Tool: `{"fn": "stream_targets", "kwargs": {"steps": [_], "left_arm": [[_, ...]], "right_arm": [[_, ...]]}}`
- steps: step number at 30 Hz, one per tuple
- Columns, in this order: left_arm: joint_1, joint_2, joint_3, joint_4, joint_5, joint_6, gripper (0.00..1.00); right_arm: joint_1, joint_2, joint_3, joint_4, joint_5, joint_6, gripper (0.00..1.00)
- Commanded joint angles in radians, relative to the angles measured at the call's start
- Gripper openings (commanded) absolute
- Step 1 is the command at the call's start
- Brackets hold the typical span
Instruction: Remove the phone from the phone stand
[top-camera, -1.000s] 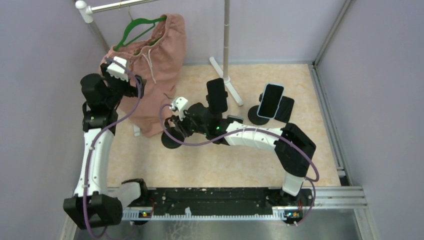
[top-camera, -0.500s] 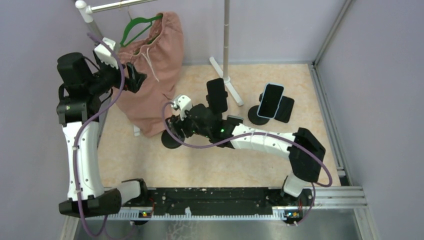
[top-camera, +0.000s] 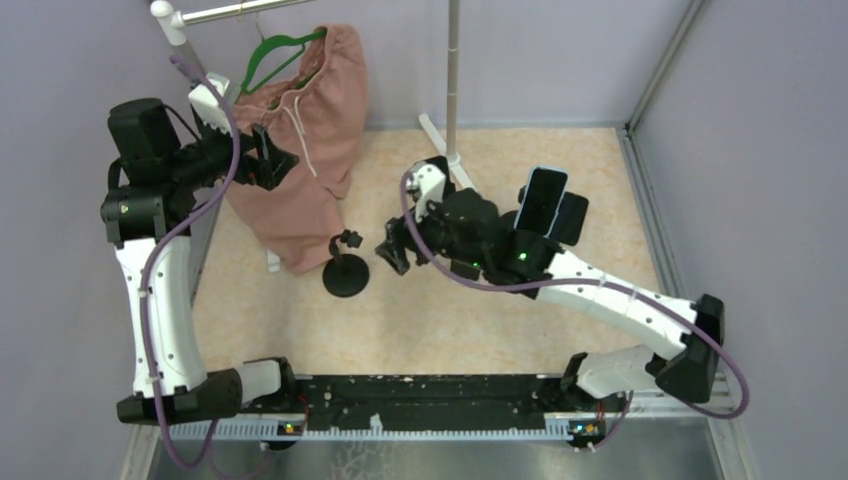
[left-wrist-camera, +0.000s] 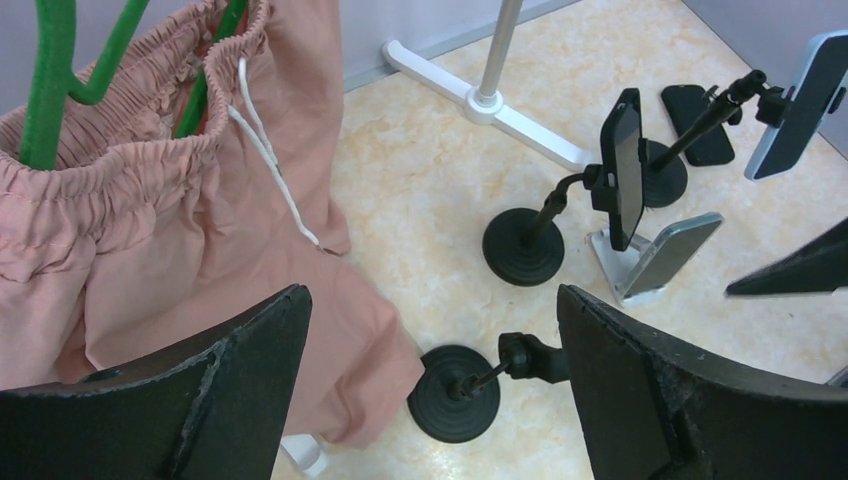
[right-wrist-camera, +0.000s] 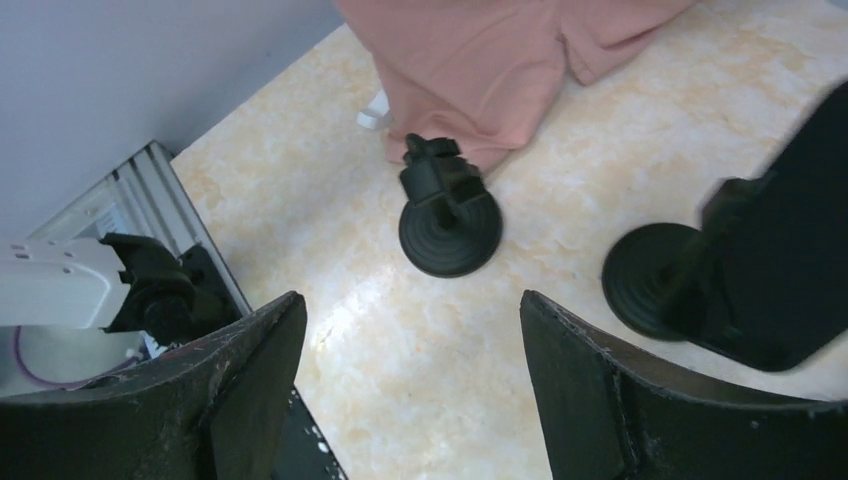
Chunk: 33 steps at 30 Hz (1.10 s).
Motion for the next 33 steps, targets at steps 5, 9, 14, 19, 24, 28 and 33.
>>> {"fn": "stream_targets", "kwargs": {"steps": [5, 9, 14, 19, 24, 28, 33], "left_arm": [[0.001, 0.028, 0.041, -0.120, 0.119, 0.046, 0.99], [-0.001, 0.043, 0.042, -0.170, 0.208, 0.074, 0.99], [-0.004, 0.030, -0.013, -0.192, 0.248, 0.122, 0.99], [-0.025, 0.009, -0.070, -0.192, 0.271, 0.146, 0.99], [-0.070, -0.023, -0.131, -0.168, 0.285, 0.138, 0.99], [-0.084, -0.044, -0.173, -0.155, 0.280, 0.136, 0.99], [-0.086, -0.050, -0.195, -0.155, 0.287, 0.151, 0.99]], "right_arm": [[-0.254, -0.136, 0.204, -0.232, -0.044, 0.035, 0.79], [-0.495, -0.087, 0.239, -0.247, -0.280, 0.051, 0.80], [-0.644, 0.007, 0.209, -0.181, -0.485, 0.048, 0.84], [-0.674, 0.127, 0.197, -0.072, -0.600, 0.085, 0.89], [-0.689, 0.257, 0.224, -0.016, -0.652, 0.095, 0.92], [-0.711, 0.341, 0.239, 0.043, -0.726, 0.107, 0.94], [-0.712, 0.435, 0.255, 0.097, -0.811, 0.131, 0.99]]}}
